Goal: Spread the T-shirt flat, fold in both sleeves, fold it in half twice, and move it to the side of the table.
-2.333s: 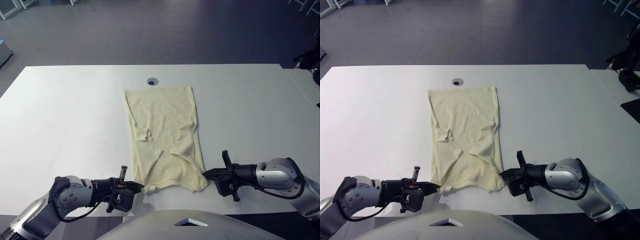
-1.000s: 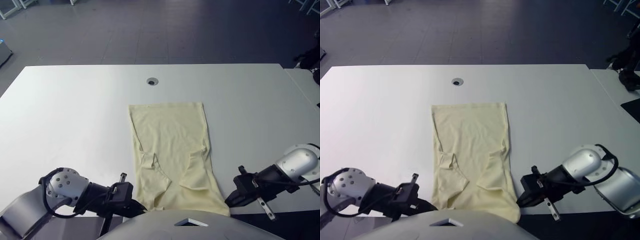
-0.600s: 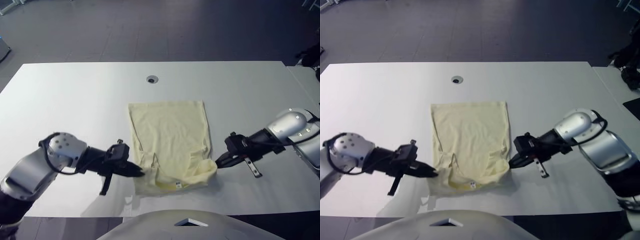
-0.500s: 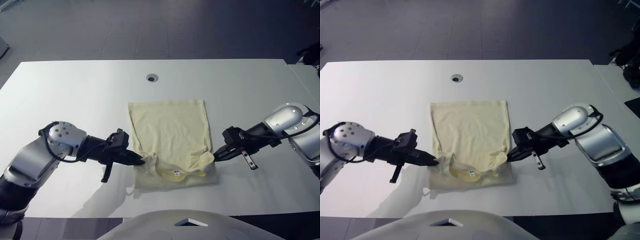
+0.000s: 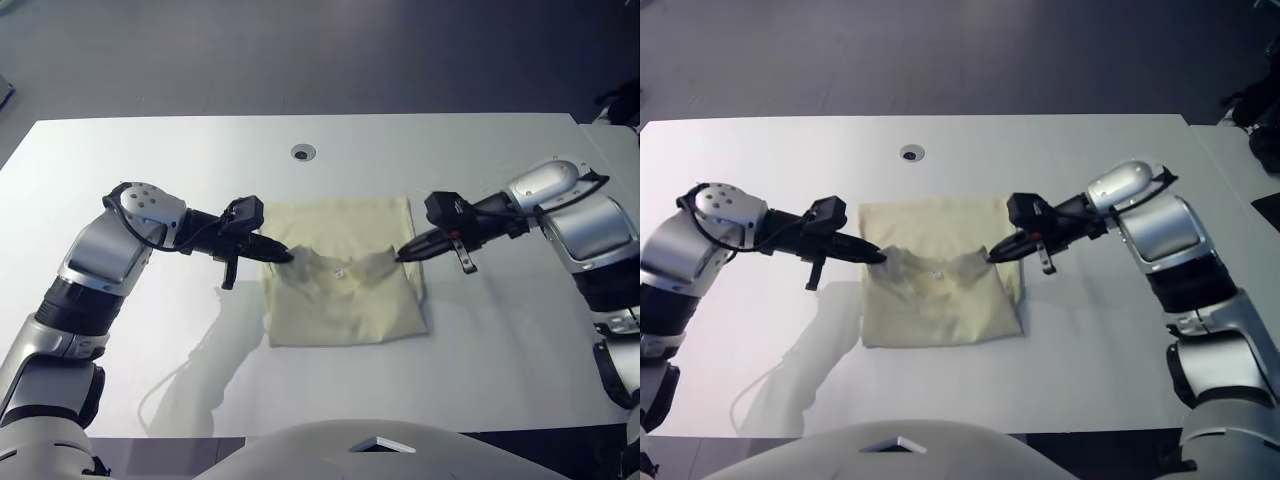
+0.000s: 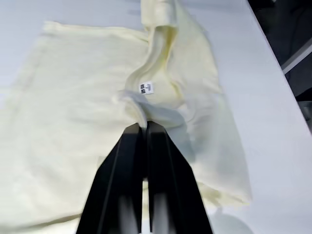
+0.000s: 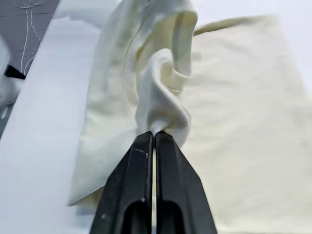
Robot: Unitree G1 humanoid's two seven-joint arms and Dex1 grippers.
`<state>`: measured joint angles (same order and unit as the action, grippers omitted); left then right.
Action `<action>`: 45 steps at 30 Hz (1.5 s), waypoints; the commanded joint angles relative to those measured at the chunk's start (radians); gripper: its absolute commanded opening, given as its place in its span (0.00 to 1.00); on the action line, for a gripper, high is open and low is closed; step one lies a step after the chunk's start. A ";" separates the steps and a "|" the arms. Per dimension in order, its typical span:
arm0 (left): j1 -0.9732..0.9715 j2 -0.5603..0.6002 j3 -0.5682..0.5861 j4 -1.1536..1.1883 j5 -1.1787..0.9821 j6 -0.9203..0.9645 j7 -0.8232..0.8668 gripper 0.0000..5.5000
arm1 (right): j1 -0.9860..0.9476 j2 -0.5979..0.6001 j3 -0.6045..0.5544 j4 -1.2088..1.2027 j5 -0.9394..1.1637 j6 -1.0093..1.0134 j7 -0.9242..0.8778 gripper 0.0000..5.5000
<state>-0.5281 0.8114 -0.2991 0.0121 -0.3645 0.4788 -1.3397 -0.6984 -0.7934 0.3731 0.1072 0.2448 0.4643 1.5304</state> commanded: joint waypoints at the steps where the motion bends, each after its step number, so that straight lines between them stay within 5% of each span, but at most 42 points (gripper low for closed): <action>1: -0.079 -0.043 -0.004 0.120 0.061 -0.059 0.001 0.00 | -0.089 0.051 0.014 0.142 -0.053 -0.055 -0.001 0.00; 20: -0.317 -0.257 0.060 0.632 0.256 -0.399 0.150 0.00 | -0.301 0.218 -0.024 0.719 -0.240 -0.303 -0.105 0.00; 37: -0.476 -0.336 0.149 0.883 0.328 -0.567 0.345 0.00 | -0.417 0.287 -0.107 0.963 -0.306 -0.389 -0.265 0.00; 45: -0.470 -0.405 0.090 1.065 0.441 -0.647 0.427 0.00 | -0.428 0.355 -0.111 1.083 -0.364 -0.405 -0.400 0.00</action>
<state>-1.0060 0.4317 -0.1924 1.0343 0.0472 -0.1499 -0.9266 -1.1074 -0.4582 0.2658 1.1602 -0.0975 0.0636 1.1643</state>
